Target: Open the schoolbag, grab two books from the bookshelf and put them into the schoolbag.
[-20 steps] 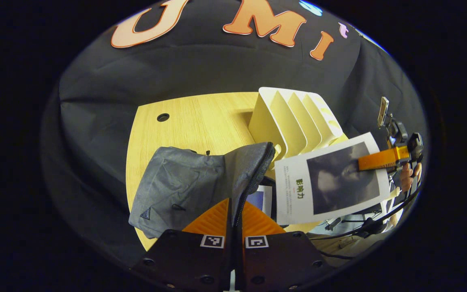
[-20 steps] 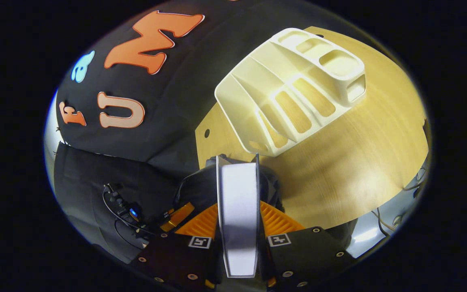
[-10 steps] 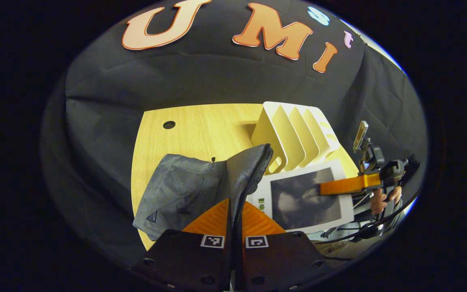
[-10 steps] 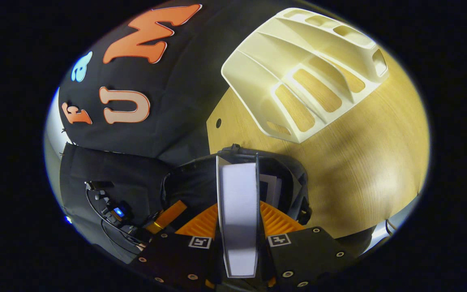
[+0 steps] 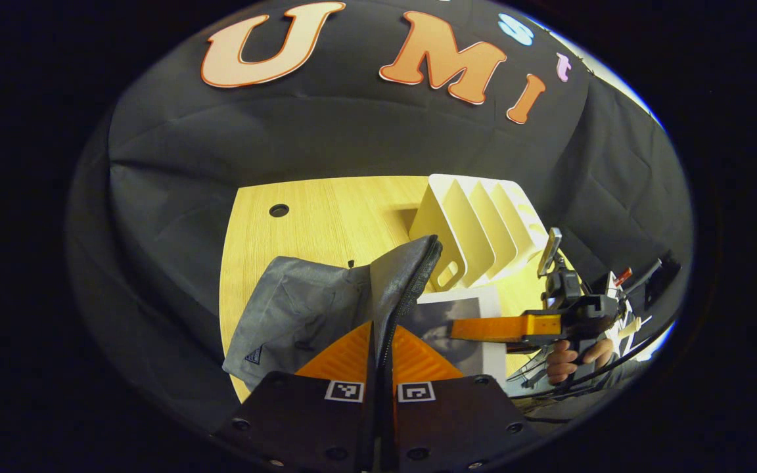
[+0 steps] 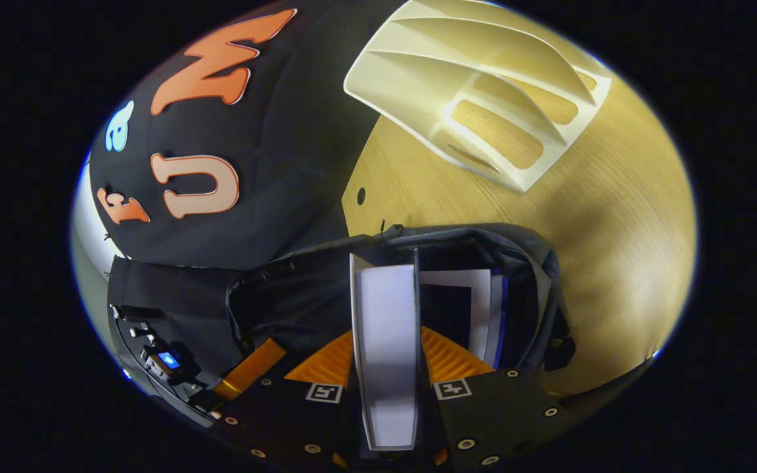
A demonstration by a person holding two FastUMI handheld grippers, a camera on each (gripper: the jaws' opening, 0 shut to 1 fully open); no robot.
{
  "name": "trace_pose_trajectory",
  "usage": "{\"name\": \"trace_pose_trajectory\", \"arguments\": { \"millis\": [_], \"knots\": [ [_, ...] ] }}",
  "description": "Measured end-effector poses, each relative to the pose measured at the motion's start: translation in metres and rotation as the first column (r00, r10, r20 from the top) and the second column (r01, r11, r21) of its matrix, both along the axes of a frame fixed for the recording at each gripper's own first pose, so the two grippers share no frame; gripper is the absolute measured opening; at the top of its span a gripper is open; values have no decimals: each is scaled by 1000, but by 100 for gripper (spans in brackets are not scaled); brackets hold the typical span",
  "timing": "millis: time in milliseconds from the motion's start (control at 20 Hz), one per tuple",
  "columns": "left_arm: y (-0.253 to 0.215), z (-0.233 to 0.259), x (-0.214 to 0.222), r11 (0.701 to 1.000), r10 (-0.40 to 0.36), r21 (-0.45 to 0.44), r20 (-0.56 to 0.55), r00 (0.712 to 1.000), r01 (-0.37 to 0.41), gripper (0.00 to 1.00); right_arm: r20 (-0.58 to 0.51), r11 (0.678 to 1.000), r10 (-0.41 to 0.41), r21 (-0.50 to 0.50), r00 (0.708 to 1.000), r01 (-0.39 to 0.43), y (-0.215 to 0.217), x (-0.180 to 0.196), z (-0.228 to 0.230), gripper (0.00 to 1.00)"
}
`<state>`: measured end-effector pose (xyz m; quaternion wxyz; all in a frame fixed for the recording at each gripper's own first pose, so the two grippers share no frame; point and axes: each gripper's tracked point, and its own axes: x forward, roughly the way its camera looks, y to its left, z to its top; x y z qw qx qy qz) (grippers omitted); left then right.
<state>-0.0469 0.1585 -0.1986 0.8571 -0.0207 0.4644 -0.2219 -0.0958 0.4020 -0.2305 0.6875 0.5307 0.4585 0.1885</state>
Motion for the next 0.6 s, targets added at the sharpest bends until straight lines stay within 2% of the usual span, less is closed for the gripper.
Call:
{"name": "trace_pose_trajectory", "arguments": {
  "millis": [350, 450, 550, 600],
  "knots": [
    [-3, 3, -4, 997, -73, 2, 15, 997, 73, 5, 21, 998, -48, 35, 999, 47, 39, 4, -8, 36],
    [-2, 1, -4, 994, -105, 13, 24, 994, 105, 5, 10, 999, -51, 16, 999, 51, 47, 9, -16, 36],
    [-2, -1, -4, 993, -114, 17, 24, 993, 114, 7, -75, 1000, 6, -24, 997, -8, 60, 5, -36, 39],
    [-2, -1, -6, 993, -115, 16, 14, 993, 115, 5, -105, 998, 30, -55, 994, -36, 63, 1, -44, 45]
  ]
}}
